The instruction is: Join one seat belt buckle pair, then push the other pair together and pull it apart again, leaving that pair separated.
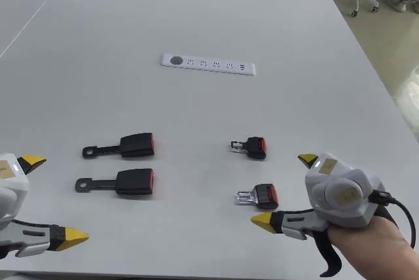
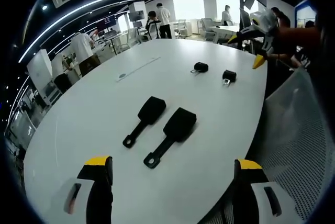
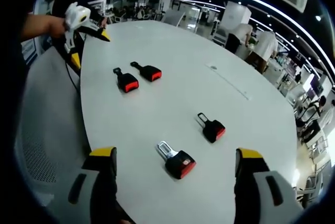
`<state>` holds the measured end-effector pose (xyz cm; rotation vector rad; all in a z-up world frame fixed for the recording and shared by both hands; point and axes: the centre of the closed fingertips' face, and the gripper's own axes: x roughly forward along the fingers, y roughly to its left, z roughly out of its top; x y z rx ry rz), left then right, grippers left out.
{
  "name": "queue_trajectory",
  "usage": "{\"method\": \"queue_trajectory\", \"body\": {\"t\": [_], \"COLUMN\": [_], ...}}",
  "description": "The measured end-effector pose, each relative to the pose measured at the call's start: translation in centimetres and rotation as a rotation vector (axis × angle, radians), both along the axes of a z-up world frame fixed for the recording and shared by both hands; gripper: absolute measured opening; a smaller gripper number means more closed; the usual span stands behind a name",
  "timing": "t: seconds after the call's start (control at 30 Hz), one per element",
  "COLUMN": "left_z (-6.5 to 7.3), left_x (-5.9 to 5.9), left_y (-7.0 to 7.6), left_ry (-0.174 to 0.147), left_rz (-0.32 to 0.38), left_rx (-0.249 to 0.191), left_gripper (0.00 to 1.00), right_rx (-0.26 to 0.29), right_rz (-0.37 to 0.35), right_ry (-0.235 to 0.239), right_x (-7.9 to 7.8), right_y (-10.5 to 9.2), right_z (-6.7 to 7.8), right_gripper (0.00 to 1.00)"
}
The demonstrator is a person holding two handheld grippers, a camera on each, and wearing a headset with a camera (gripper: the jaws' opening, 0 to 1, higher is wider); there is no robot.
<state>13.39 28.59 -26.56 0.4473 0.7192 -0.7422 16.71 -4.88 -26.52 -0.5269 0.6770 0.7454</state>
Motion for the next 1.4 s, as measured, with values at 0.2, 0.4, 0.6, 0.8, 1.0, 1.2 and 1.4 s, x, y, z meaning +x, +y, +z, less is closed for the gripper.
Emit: {"method": "queue_trajectory", "body": {"t": [0.2,0.4,0.6,0.8,1.0,1.2,1.4], "left_z": [0.14,0.08,-0.04,-0.17,-0.21,-0.29,-0.04], "left_x": [0.24,0.37,0.44,0.38,0.35,0.19,0.29], "left_y": [0.05,0.1,0.3,0.4,0.45,0.32,-0.46], "left_ry": [-0.004,-0.006,-0.008,-0.007,-0.004,0.005,0.0], "left_rz": [0.003,0.005,0.012,0.014,0.017,0.012,-0.001], "left_rx": [0.0,0.0,0.0,0.0,-0.002,-0.009,-0.031], "left_gripper": [0.97,0.97,0.97,0.97,0.95,0.9,0.87], "right_rx": [-0.004,-0.012,-0.013,-0.014,-0.032,-0.056,-0.051], "right_rz": [0.016,0.001,-0.009,-0.008,0.0,0.035,0.031], "right_ry": [0.021,0.021,0.02,0.013,0.015,0.005,0.008], "right_x": [-0.42,-0.63,-0.58,-0.37,-0.33,-0.63,-0.77], "right_y": [-0.06,-0.44,-0.55,-0.45,-0.43,-0.42,-0.58], "right_z": [-0.36,-0.6,-0.61,-0.29,-0.25,-0.42,-0.36], "right_gripper": [0.89,0.87,0.88,0.89,0.88,0.86,0.85]}}
